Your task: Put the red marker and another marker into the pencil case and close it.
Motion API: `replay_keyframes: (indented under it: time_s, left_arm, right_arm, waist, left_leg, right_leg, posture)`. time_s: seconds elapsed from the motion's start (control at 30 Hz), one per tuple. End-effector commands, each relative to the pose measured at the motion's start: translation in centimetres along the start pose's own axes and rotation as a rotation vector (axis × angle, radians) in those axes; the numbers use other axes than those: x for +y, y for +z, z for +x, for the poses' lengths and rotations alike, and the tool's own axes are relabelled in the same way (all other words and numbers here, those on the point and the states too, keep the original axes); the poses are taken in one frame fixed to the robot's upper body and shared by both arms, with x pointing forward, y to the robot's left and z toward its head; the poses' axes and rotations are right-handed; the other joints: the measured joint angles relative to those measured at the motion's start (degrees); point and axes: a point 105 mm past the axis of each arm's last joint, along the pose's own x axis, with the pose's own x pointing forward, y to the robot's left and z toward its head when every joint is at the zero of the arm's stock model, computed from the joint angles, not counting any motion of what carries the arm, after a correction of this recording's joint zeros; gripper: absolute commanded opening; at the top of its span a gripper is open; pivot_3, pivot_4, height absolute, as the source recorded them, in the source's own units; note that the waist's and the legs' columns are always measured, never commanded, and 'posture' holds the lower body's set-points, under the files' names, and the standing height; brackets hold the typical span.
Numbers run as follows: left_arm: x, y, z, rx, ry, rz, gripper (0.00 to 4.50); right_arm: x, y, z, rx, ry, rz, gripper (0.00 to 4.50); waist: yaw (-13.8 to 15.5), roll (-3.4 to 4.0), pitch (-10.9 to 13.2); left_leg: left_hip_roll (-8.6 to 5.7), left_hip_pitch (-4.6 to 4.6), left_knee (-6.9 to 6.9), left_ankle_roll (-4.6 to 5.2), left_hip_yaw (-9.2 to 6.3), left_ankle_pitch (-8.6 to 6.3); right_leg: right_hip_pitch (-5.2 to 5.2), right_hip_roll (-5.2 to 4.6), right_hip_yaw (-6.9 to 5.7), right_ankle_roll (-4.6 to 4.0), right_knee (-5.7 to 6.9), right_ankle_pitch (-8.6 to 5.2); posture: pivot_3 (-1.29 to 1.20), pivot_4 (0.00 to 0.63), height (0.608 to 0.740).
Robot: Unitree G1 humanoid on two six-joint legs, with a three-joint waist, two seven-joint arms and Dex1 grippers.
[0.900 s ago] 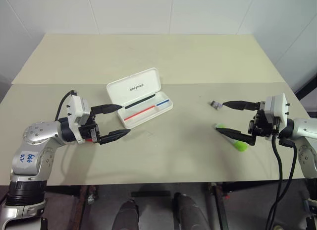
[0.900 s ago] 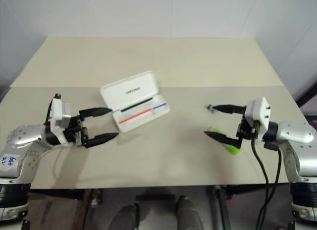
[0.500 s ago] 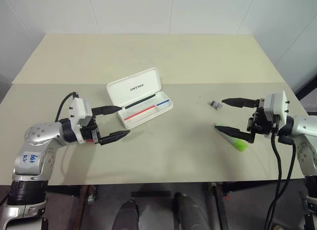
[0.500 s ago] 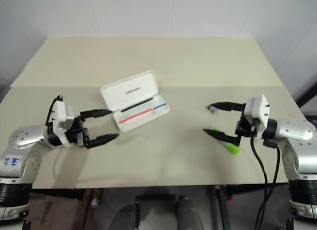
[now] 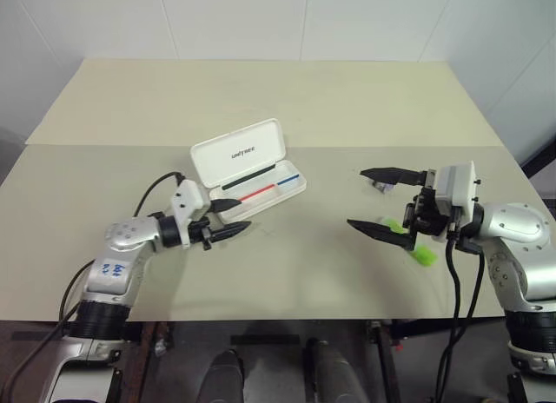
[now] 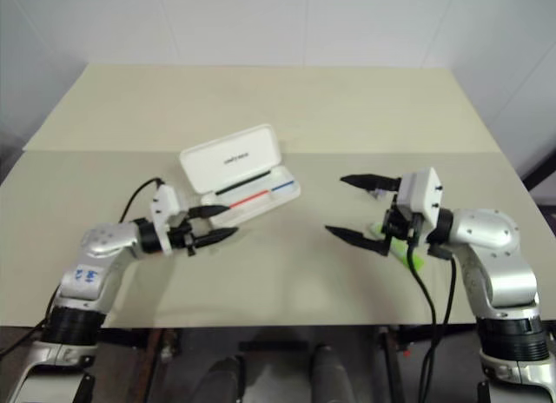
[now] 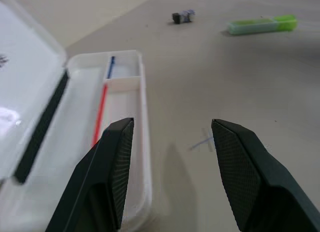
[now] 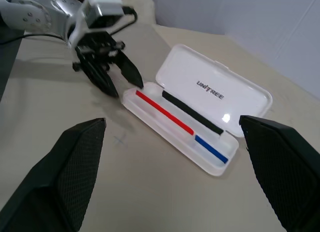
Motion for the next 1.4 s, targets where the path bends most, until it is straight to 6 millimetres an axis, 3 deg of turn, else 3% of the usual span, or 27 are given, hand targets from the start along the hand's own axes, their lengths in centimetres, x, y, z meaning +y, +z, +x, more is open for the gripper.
replay_keyframes:
  time_s: [0.03,0.27,0.73,1.17,1.27,1.4]
  left_arm:
    - [0.7,0.6,0.2,0.002,0.016,0.046,2.52]
    - [2.2,0.0,1.1,0.052,0.047,0.061,2.52]
    - [0.7,-1.8,1.8,0.145,-0.062,0.033,2.52]
    - [1.4,-2.7,3.0,0.24,-0.036,0.01,2.52]
    - [1.3,-2.4,3.3,0.243,-0.054,0.008,1.95]
    - [0.9,-2.1,3.5,0.254,-0.101,0.016,0.7]
  right_arm:
    - [0.4,1.4,0.4,-0.039,-0.001,-0.027,4.5]
    - [1.2,2.8,1.0,-0.078,0.001,-0.045,4.5]
    - [2.3,3.8,1.8,-0.121,-0.029,-0.054,4.5]
    - [1.9,4.7,2.1,-0.14,-0.045,-0.079,4.5]
    - [1.8,4.7,2.0,-0.133,-0.038,-0.079,4.5]
    - [1.4,4.7,1.6,-0.124,-0.043,-0.078,4.5]
  waist:
    - [-0.04,0.0,0.0]
    - [0.09,0.0,0.0]
    - [0.09,0.0,0.0]
    - [0.0,0.0,0.0]
    - [0.08,0.0,0.0]
    - [0.09,0.0,0.0]
  left_leg:
    - [0.0,0.01,0.0,0.0,0.0,0.0]
    - [0.0,0.0,0.01,0.0,-0.01,0.0]
    - [0.0,-0.02,-0.01,0.0,0.0,0.0]
    - [0.0,0.0,0.03,0.01,0.0,0.0]
    - [0.0,0.0,0.02,0.01,0.0,0.0]
    - [0.0,-0.02,0.02,0.01,0.0,0.0]
  right_leg:
    - [0.0,0.0,0.0,0.0,0.0,0.0]
    - [0.0,0.0,-0.01,-0.1,0.0,-0.06]
    - [0.01,0.0,0.0,-0.11,-0.02,-0.06]
    - [0.02,0.0,0.0,-0.2,-0.02,-0.11]
    - [0.02,0.0,0.0,-0.18,-0.02,-0.1]
    - [0.02,0.01,0.0,-0.15,-0.03,-0.08]
  posture:
    - [0.0,0.15,0.74]
    - [0.0,0.15,0.74]
    - [0.0,0.15,0.74]
    - [0.0,0.15,0.74]
    - [0.0,0.15,0.74]
    - [0.0,0.15,0.74]
